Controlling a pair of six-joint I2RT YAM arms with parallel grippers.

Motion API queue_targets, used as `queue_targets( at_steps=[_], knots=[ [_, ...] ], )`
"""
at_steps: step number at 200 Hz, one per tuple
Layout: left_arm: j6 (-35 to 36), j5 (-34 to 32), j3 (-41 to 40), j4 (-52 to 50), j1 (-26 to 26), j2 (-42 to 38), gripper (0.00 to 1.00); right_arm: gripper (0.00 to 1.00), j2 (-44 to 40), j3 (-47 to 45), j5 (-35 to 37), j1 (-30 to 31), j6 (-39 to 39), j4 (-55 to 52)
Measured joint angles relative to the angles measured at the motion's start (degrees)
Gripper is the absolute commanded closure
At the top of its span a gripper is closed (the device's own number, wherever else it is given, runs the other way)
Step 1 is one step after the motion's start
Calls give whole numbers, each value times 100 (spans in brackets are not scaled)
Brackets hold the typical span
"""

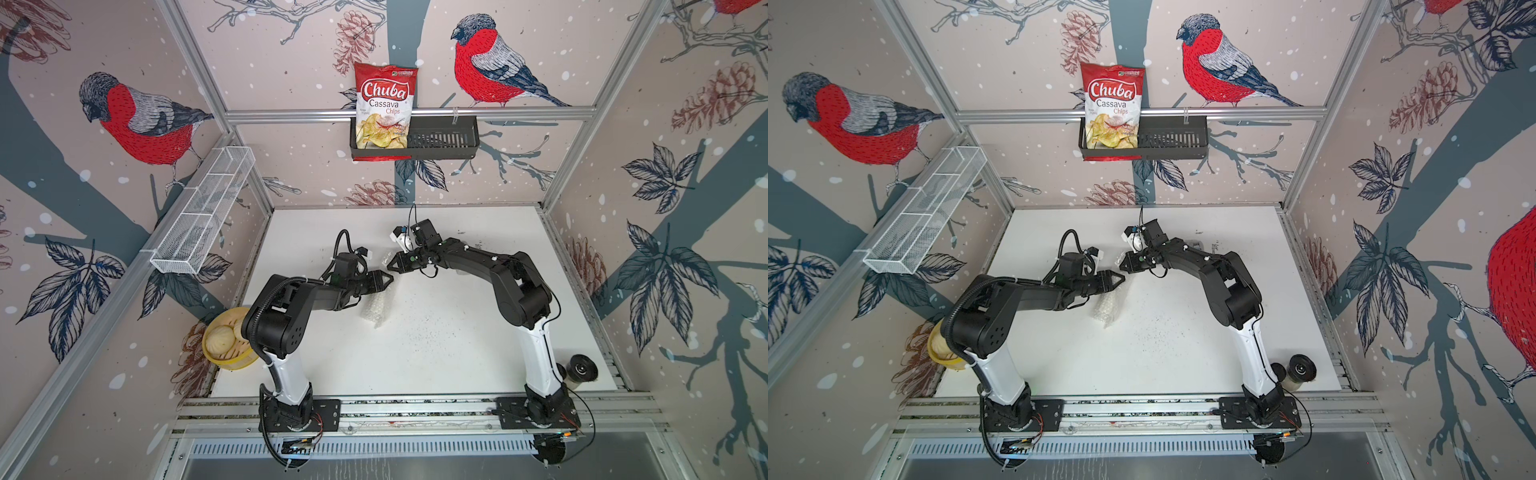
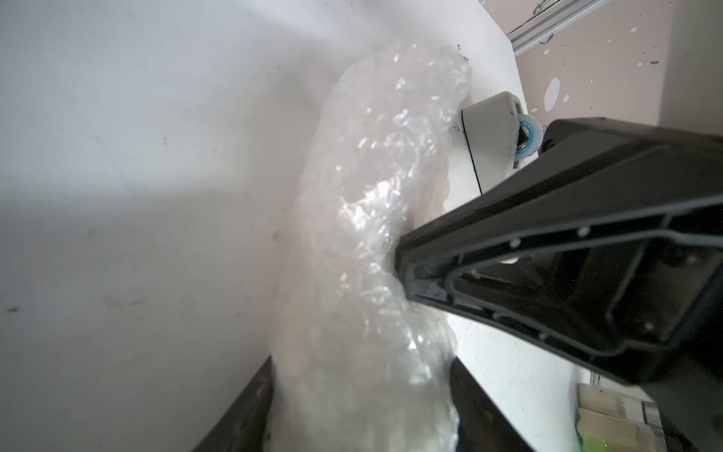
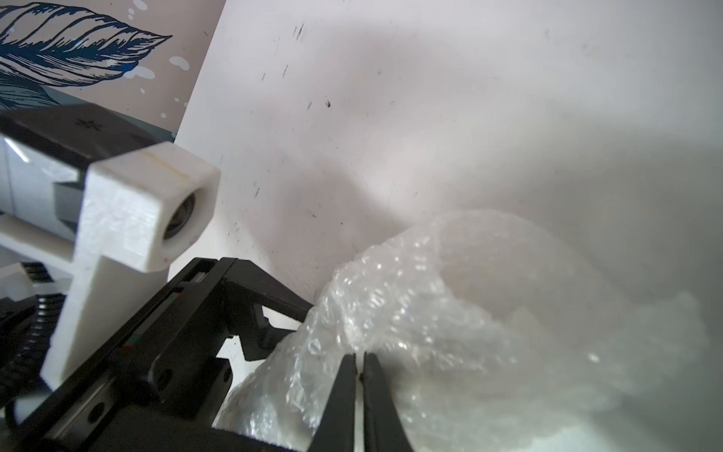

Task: Wrap vases in bubble wrap
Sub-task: Stick the tape on the bubble wrap.

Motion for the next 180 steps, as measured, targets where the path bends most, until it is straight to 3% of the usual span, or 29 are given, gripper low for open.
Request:
queue_targets(
  at_steps=[54, 85, 123, 180],
  knots=[
    [11, 15, 0, 7, 0, 7, 88, 89, -778, -804, 114, -350, 28, 269],
    [13, 15, 2, 7, 0, 7, 88, 89, -669, -1027, -37, -249, 55, 411],
    [-33, -20, 0, 11, 0, 0, 88, 90, -168, -686, -369, -212, 153, 479],
    [7, 4, 0, 4, 0, -4, 88, 90, -723, -1134, -116, -354, 155, 535]
  ],
)
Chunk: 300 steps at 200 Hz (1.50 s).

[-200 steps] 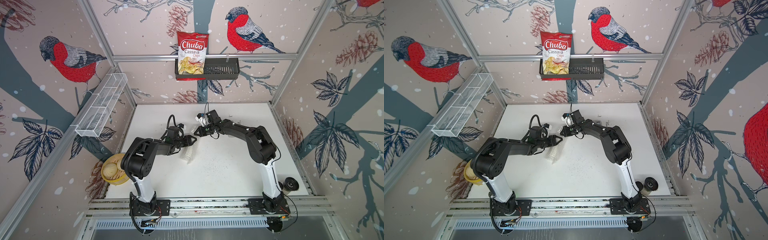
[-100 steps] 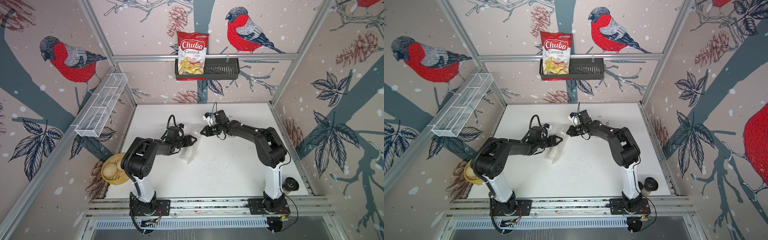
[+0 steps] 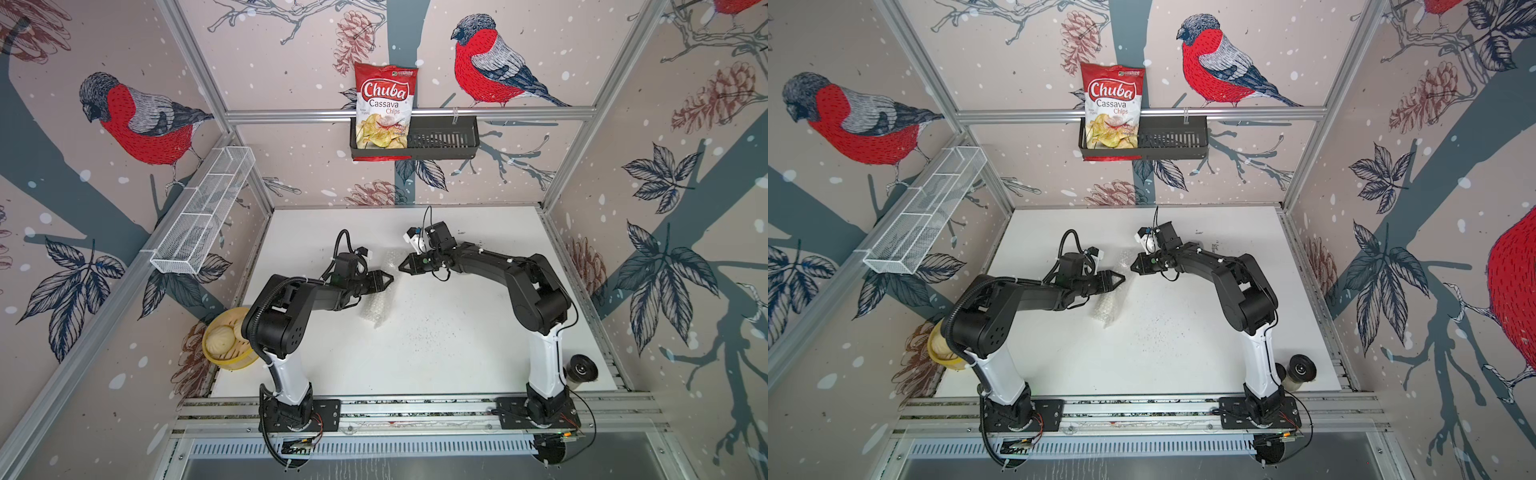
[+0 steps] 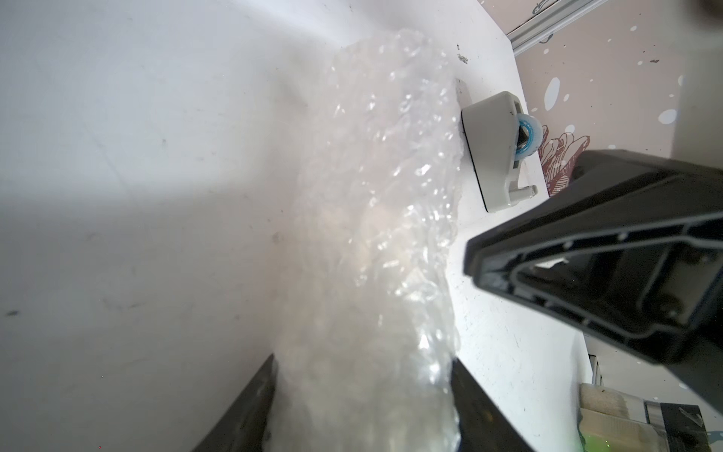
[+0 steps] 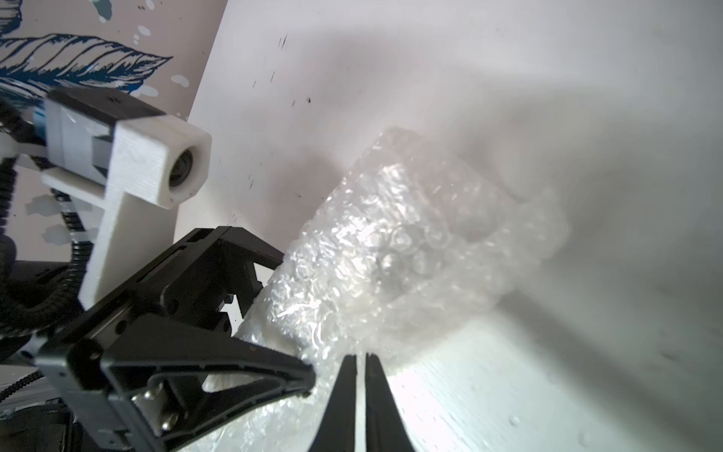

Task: Wrap vases in bubble wrap
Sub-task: Stick the tape on the bubble wrap, then place the wrapped vase at the center of the board.

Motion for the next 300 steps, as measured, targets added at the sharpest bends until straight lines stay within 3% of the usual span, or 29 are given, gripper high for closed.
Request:
queue_targets(
  at_steps=[78, 108, 146, 159, 174, 192, 218, 250, 272, 300],
  knots=[
    [-44, -186, -11, -50, 2, -79, 88, 88, 610, 356, -92, 188, 61, 83],
    [4, -151, -37, -109, 4, -120, 88, 71, -195, -581, 271, 114, 70, 317],
    [-210, -153, -46, -317, 219, -234, 84, 67, -1626, -2271, 1130, -249, 87, 684],
    [-376, -402, 9, -522, 245, -328, 76, 66, -1945, -2712, 1268, -345, 199, 831],
    [-605, -710, 116, -813, 249, -415, 54, 64, -2249, -3091, 1325, -498, 219, 994],
    [-804, -1067, 334, -1261, 227, -481, 34, 60, -2481, -3281, 1419, -688, 341, 1128],
    [-981, -1486, 485, -1838, 199, -728, 16, 56, -2785, -3366, 1453, -859, 339, 1224],
    [-1051, -1834, 702, -2435, 192, -1036, 2, 44, -3265, -3499, 1580, -1121, 306, 1176],
    [-1038, -1873, 844, -2682, 192, -1266, 1, 35, -3674, -3486, 1895, -1222, 177, 1005],
    [-905, -2129, 973, -2975, 190, -1707, 1, 29, -4273, -3480, 2660, -1320, 111, 817]
  ],
)
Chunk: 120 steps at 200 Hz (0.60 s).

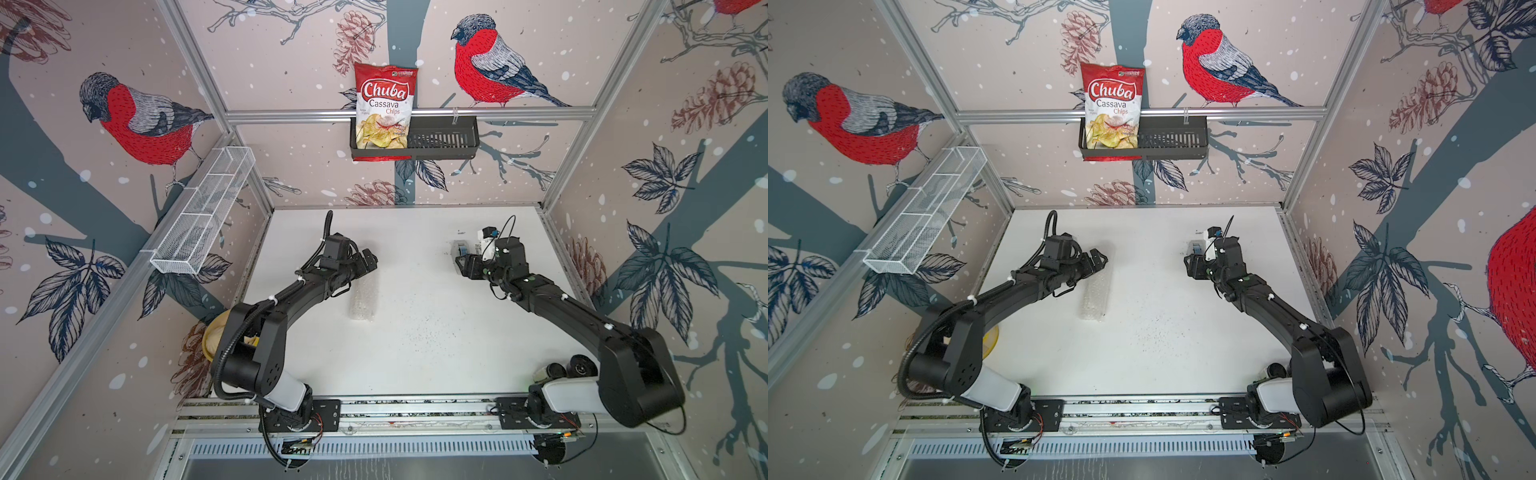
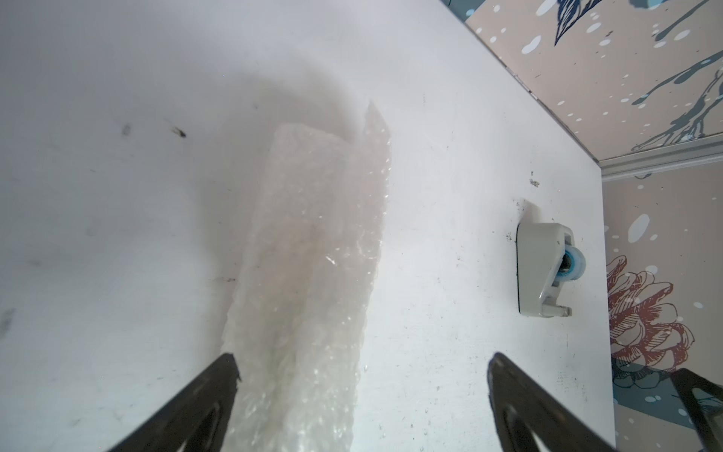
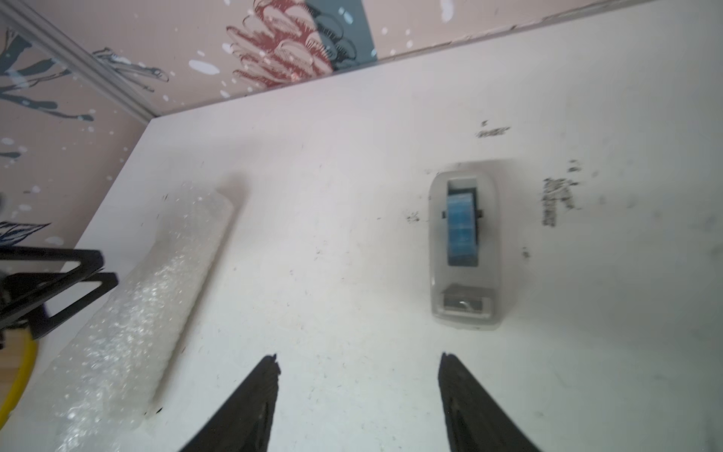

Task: Wrap vases in bubble wrap
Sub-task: Place the wrapped vase at the center of the board, then reset both arms

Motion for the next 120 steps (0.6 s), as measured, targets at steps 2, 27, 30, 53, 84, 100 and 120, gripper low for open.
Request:
queue_targets(
  at_steps=[2, 27, 30, 53, 84, 100, 120],
  knots=[
    [11, -17, 17, -28, 0, -28, 1, 28, -44, -4, 63, -13, -15, -2],
    [269, -216, 251, -345, 9, -317, 1, 19, -533, -144, 883, -181, -61, 20],
    [315, -238, 275, -382, 9, -348, 1, 18, -579, -166, 992, -205, -48, 28],
    [730, -645, 317, -573, 0, -708, 2, 13, -822, -374, 2203, -514, 240, 28],
    [1567, -1508, -627, 107, -39, -1626, 1, 8, -844, -859, 3541, -1062, 400, 308],
    [1956, -1985, -1537, 857, -39, -2094, 2, 8, -717, -1193, 4035, -1102, 400, 741],
    [2452, -2557, -2610, 1961, -39, -2459, 2, 8, -494, -1641, 4461, -1113, 315, 1419]
  ],
)
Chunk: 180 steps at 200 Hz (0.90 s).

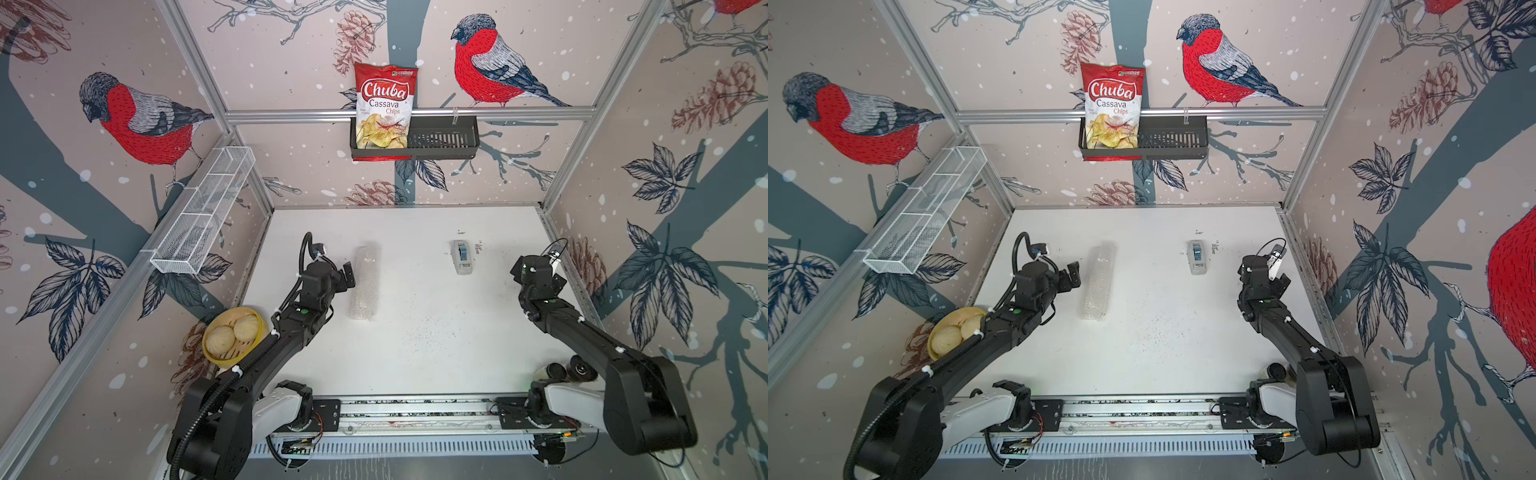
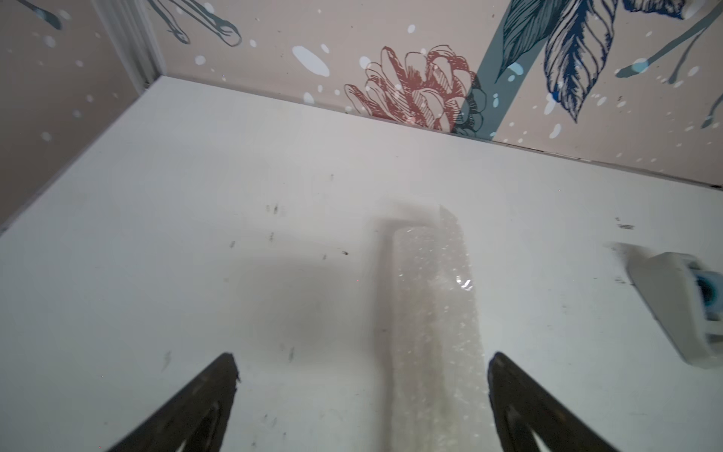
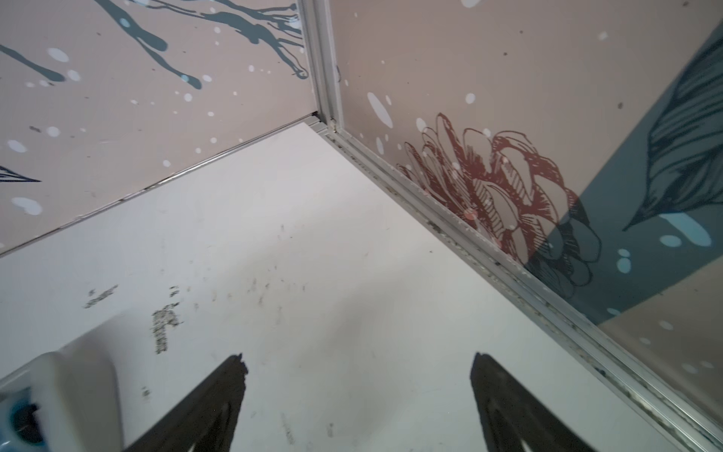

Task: Wrap vases in bubble wrap
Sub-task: Reset both arms

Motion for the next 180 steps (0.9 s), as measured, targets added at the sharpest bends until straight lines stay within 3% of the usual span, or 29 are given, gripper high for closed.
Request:
queue_targets(
  at_steps=[35, 73, 107, 112, 126, 180],
  knots=[
    [1182, -935, -1086, 2035, 0, 221, 4, 7, 643, -258, 564, 140, -297, 970],
    [2041, -1303, -1565, 3904, 28, 1067, 4, 9, 1211, -592, 826, 162, -734, 2190],
    [2170, -1244, -1558, 4813, 341, 1801, 4, 9, 1353, -903, 669, 142, -1167, 3261],
    [2184, -1187, -1534, 4874, 376, 1875, 4, 0, 1373, -1016, 566, 122, -1204, 3521],
    [2203, -973, -1486, 5141, 503, 2096, 4, 1, 1493, -1335, 385, 24, -1327, 4098],
    [1832, -474, -1628, 5829, 1169, 2662, 4, 1, 1381, -1432, -372, -271, -1414, 4625]
  ],
)
